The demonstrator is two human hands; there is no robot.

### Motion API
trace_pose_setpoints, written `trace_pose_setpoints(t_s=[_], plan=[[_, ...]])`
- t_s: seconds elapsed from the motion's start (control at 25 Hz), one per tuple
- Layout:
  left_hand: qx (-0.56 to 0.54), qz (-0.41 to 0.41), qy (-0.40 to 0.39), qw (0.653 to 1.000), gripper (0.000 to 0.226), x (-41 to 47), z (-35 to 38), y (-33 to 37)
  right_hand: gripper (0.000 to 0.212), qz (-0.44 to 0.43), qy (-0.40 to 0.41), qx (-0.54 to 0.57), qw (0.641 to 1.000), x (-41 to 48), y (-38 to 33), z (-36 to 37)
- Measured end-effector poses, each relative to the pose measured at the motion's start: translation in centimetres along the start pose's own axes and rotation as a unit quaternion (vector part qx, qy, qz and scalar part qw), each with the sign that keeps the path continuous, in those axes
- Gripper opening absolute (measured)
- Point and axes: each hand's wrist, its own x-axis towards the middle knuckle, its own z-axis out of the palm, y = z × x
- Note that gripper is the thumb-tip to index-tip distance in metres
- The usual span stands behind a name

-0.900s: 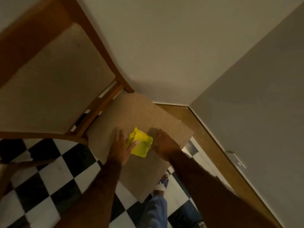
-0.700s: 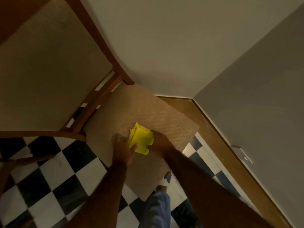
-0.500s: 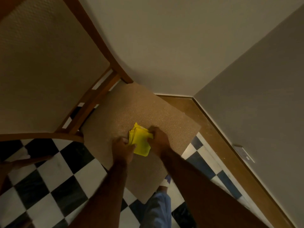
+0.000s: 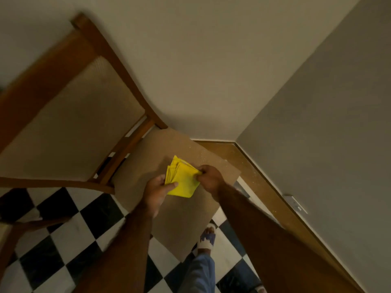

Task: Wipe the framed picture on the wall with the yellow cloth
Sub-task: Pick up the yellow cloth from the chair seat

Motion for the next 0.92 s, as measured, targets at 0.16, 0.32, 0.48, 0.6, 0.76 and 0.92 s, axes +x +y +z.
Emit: trace_pose_setpoints(t_s=[0.16,0.32,0.48,0.6,0.76,0.92], plan=[[-0.008,0.055,-0.015,0.998,0.032,-4.5,1.1,8.0,0.024,-0.032,0.031,0.078,0.996,-5.4,-5.2,-6.4],[-0.005,0.106,-0.031,0.994,0.038,-8.0,2.6,14.8,0.025,-0.094,0.081,0.035,0.992,-10.2,-9.7,-12.2],[0.0,0.176,-0.052,0.983,0.037,-12.4,4.9,21.2,0.031,-0.139,0.131,0.034,0.981,-15.6,-13.0,-18.3],[0.013,0.235,-0.079,0.969,0.025,-15.9,7.1,25.5,0.031,-0.177,0.165,0.039,0.97,-19.7,-14.5,-22.7],[0.041,0.297,-0.12,0.946,0.015,-20.8,10.1,30.8,0.03,-0.223,0.206,0.052,0.951,-26.4,-16.2,-28.3],[0.037,0.376,-0.129,0.917,0.021,-25.8,12.9,36.1,0.032,-0.265,0.247,0.06,0.93,-33.2,-18.3,-33.7]])
